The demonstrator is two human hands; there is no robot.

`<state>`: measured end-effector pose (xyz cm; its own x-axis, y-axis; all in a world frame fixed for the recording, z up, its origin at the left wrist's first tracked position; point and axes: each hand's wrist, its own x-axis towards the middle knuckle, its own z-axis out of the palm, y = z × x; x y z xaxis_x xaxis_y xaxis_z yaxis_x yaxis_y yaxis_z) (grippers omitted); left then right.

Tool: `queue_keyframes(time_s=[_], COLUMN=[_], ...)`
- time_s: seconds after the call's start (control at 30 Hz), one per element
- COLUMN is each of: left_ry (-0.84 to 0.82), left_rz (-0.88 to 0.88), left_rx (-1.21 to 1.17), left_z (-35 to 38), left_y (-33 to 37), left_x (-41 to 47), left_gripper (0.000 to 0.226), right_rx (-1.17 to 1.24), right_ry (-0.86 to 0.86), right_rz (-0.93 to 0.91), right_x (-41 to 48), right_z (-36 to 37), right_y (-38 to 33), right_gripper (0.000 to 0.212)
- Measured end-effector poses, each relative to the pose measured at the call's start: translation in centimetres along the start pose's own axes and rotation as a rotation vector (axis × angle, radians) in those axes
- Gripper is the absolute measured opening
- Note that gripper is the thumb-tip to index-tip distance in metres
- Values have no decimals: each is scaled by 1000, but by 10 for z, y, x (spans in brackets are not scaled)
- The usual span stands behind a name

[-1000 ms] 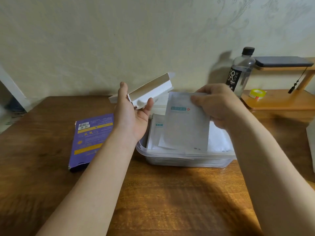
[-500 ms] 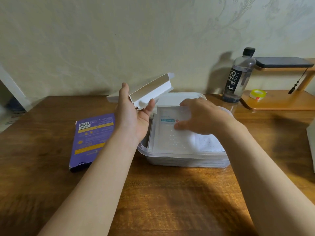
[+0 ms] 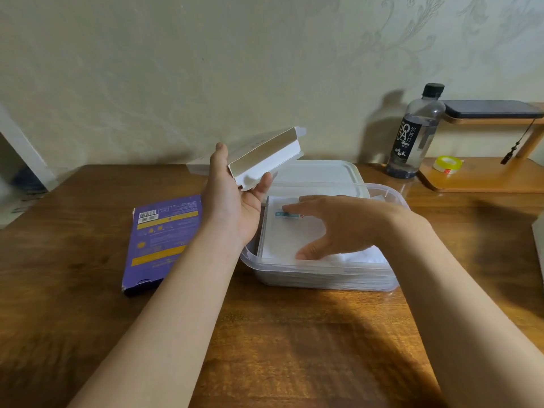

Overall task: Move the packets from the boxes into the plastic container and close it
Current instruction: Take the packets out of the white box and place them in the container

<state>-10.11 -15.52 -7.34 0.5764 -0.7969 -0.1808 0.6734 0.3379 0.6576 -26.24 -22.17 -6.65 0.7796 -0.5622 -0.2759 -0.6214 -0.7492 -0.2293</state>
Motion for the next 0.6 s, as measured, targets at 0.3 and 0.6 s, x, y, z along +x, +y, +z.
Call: queue_keyframes(time_s=[0.3, 0.6], left_ry=[-3, -6], left_rz=[-1, -1], left_rx=[15, 21], left_z=[0, -1], left_y=[0, -1], left_x=[-1, 0], left_gripper=[36, 38], right_rx=[9, -17], right_ry=[8, -27], right_rz=[-12, -22], right_x=[3, 4], right_z=[2, 5], right_y=[2, 3], right_gripper=[96, 94])
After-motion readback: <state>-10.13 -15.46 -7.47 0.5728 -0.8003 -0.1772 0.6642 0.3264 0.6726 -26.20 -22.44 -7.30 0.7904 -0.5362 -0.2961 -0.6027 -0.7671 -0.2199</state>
